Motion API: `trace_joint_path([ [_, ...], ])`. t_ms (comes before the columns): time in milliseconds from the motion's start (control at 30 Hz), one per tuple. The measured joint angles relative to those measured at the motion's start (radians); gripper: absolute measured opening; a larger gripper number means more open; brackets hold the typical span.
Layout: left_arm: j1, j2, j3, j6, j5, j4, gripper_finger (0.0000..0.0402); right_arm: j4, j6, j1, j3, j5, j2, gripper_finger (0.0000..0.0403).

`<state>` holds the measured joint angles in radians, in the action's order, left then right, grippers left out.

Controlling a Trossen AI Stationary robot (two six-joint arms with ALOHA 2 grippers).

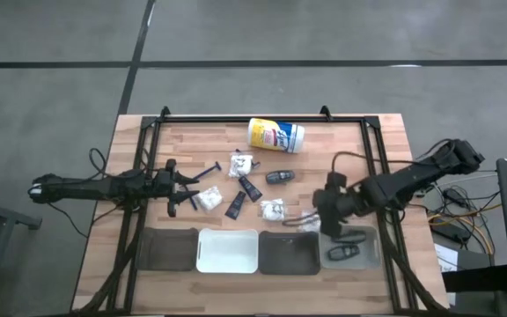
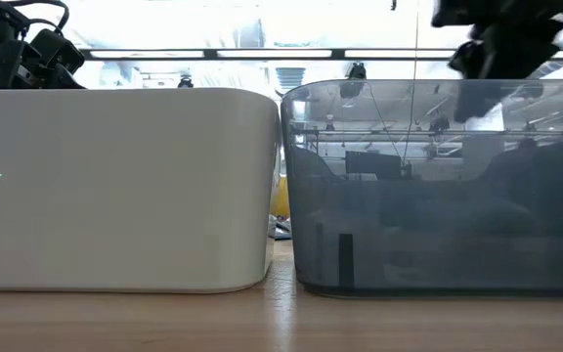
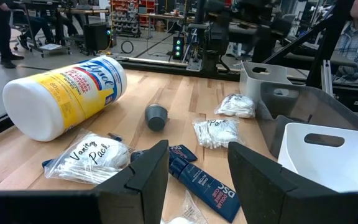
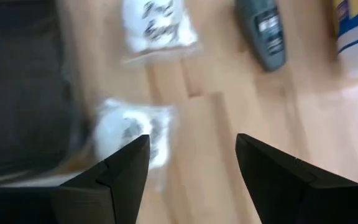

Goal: Pick & Place Travel size toiletries
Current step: Put the gray deodorant into the gray bin

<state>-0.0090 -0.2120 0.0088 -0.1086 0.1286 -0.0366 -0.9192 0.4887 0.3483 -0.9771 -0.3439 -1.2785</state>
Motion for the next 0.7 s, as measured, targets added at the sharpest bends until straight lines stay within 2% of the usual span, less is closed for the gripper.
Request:
trace_joint_path([
  [200,0.0,0.0,0.0,0.0,0.0,0.0,0.0171,0.082,-0.15,-0.083,0.0,0.0,0.0,0.0248],
  [433,0.0,0.0,0.0,0.0,0.0,0.0,0.0171,0.152,-0.181,-0.141,0.001,-0.002,0.0,0.0269],
  [600,0.0,0.0,0.0,0.0,0.0,0.0,0.0171,0.176,-0.179,-0.199,0.002,-0.123,0.0,0.0277],
  [700,0.0,0.0,0.0,0.0,0.0,0.0,0.0171,0.234,-0.198,-0.256,0.002,-0.127,0.0,0.028],
])
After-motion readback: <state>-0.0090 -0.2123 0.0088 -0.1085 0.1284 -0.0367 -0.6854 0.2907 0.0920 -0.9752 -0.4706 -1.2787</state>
